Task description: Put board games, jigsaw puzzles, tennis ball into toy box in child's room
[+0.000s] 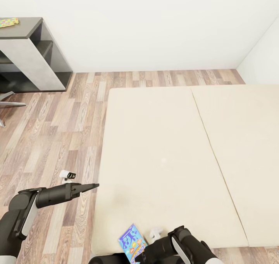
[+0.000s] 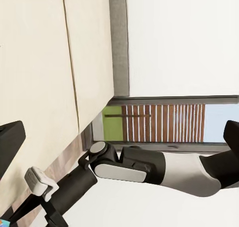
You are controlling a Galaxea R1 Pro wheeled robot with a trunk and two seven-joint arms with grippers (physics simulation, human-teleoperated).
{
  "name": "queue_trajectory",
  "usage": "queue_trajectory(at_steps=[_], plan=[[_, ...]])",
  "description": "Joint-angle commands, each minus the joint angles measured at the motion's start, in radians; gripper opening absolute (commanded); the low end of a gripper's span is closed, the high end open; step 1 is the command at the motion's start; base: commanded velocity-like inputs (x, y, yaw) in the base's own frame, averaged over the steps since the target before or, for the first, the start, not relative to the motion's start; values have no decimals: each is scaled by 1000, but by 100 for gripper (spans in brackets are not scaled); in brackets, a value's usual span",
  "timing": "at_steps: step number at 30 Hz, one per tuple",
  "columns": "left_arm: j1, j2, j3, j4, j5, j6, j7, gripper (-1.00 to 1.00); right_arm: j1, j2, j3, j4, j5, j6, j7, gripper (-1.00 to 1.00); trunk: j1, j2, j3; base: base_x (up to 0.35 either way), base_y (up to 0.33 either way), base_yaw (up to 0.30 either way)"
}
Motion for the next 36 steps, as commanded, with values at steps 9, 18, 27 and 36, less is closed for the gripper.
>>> queue_trajectory(at_steps=[9,18,27,36], plan=[[0,0,0,0,-1,11,-4,100,0,-1,2,-1,-12,-7,-4,100,0,-1,-4,0,0,0],[0,0,0,0,-1,11,-4,100,0,-2,-2,0,-12,-9,-4,100,0,-1,-10,0,0,0],[0,0,0,0,-1,11,-4,100,0,-3,-3,0,-12,-10,-4,100,0,-1,-11,0,0,0],[0,0,0,0,-1,11,-4,100,0,-4,-6,-1,-13,-11,-4,100,0,-1,-11,0,0,0]])
